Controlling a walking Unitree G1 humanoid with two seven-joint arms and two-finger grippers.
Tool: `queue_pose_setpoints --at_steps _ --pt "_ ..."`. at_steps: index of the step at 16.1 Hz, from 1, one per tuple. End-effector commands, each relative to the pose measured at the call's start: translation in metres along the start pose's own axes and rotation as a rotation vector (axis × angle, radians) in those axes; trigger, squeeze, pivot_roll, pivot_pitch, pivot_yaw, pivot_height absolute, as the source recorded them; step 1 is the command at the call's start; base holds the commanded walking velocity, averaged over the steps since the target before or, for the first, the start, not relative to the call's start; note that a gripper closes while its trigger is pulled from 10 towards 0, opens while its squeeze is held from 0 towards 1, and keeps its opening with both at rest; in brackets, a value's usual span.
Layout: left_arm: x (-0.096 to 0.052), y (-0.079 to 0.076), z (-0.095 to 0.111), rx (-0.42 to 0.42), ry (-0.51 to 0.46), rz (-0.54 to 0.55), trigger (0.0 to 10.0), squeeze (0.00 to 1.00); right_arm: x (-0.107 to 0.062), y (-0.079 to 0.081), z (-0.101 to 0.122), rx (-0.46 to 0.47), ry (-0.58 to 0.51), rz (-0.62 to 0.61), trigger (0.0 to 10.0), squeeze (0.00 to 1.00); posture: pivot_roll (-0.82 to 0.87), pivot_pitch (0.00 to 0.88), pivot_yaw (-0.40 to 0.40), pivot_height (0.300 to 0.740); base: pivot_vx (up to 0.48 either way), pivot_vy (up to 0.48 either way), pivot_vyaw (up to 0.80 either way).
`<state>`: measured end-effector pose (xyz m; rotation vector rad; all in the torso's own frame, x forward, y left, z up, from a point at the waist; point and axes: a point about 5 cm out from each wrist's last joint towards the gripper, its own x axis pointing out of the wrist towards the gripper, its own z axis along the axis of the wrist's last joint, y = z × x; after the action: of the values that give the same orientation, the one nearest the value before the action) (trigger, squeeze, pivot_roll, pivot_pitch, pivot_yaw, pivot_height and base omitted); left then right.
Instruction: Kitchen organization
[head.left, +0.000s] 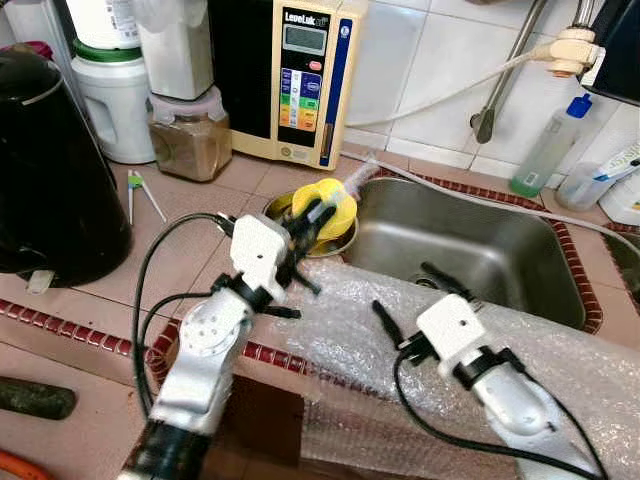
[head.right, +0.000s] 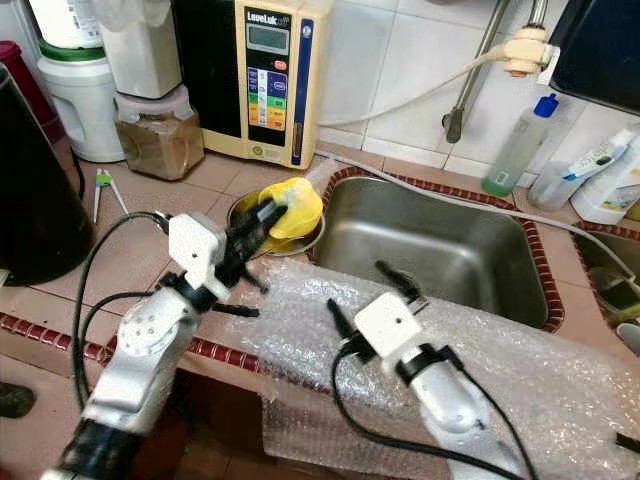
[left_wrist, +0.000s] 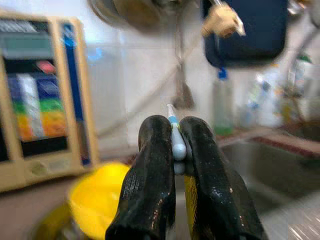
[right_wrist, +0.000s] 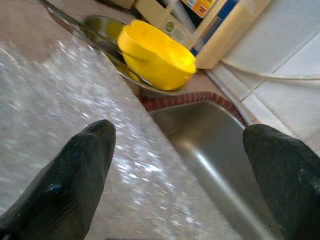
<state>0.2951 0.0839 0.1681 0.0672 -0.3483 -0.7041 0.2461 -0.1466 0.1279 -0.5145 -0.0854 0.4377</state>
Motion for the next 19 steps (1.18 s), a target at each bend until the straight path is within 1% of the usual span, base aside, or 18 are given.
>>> queue_pose_setpoints --at_steps 1,2,4,5,8,9,12,14,15,16,17,19 --pt "0.002 -0.007 0.002 -0.024 0.019 -0.052 0.0 0.0 0.0 -0.007 -0.001 -0.039 -0.001 -0.017 10.0 0.0 0.11 0.0 -0.09 0.74 0.0 0.0 0.0" --pt "0.001 -0.008 0.001 -0.028 0.04 -0.083 0.0 0.0 0.0 -0.007 -0.001 -0.054 -0.006 -0.012 10.0 0.0 0.11 0.0 -0.091 0.74 0.0 0.0 0.0" --pt "-0.001 -0.014 0.001 -0.075 0.072 -0.176 0.0 0.0 -0.001 -0.006 -0.005 -0.053 0.005 -0.005 10.0 0.0 0.11 0.0 -0.095 0.74 0.0 0.0 0.0" --pt "0.0 -0.018 0.006 -0.094 0.07 -0.235 0.0 0.0 0.001 -0.008 -0.003 -0.034 -0.008 0.005 10.0 0.0 0.11 0.0 -0.096 0.74 0.0 0.0 0.0" --pt "-0.001 -0.019 0.008 -0.124 0.085 -0.275 0.0 0.0 0.006 -0.009 -0.006 -0.063 -0.006 0.022 10.0 0.0 0.11 0.0 -0.096 0.74 0.0 0.0 0.0" --pt "-0.001 -0.02 0.008 -0.129 0.088 -0.284 0.0 0.0 0.009 -0.009 -0.007 -0.067 -0.008 0.029 10.0 0.0 0.11 0.0 -0.096 0.74 0.0 0.0 0.0" --pt "-0.002 -0.026 0.01 -0.169 0.109 -0.357 0.0 0.0 0.023 -0.007 -0.006 -0.089 -0.024 0.06 10.0 0.0 0.11 0.0 -0.095 0.74 0.0 0.0 0.0" --pt "-0.002 -0.029 0.011 -0.182 0.116 -0.394 0.0 0.0 0.037 0.0 -0.007 -0.059 -0.03 0.089 10.0 0.0 0.12 0.0 -0.095 0.74 0.0 0.0 0.0" --pt "-0.002 -0.029 0.012 -0.186 0.114 -0.399 0.0 0.0 0.04 0.002 -0.007 -0.047 -0.031 0.102 8.4 0.0 0.12 0.0 -0.096 0.74 0.0 0.0 0.0" --pt "-0.001 -0.029 0.012 -0.186 0.117 -0.406 0.0 0.0 0.043 0.005 -0.009 -0.032 -0.034 0.114 3.5 0.0 0.12 0.0 -0.095 0.74 0.0 0.0 0.0" --pt "-0.001 -0.029 0.012 -0.19 0.116 -0.403 0.0 0.0 0.046 0.009 -0.009 -0.024 -0.033 0.13 0.0 0.0 0.12 0.0 -0.095 0.74 0.0 0.0 0.0" --pt "0.0 -0.029 0.012 -0.188 0.12 -0.408 0.0 0.0 0.053 0.017 -0.007 -0.027 -0.054 0.173 0.0 0.0 0.12 0.0 -0.091 0.74 0.0 0.0 0.0"
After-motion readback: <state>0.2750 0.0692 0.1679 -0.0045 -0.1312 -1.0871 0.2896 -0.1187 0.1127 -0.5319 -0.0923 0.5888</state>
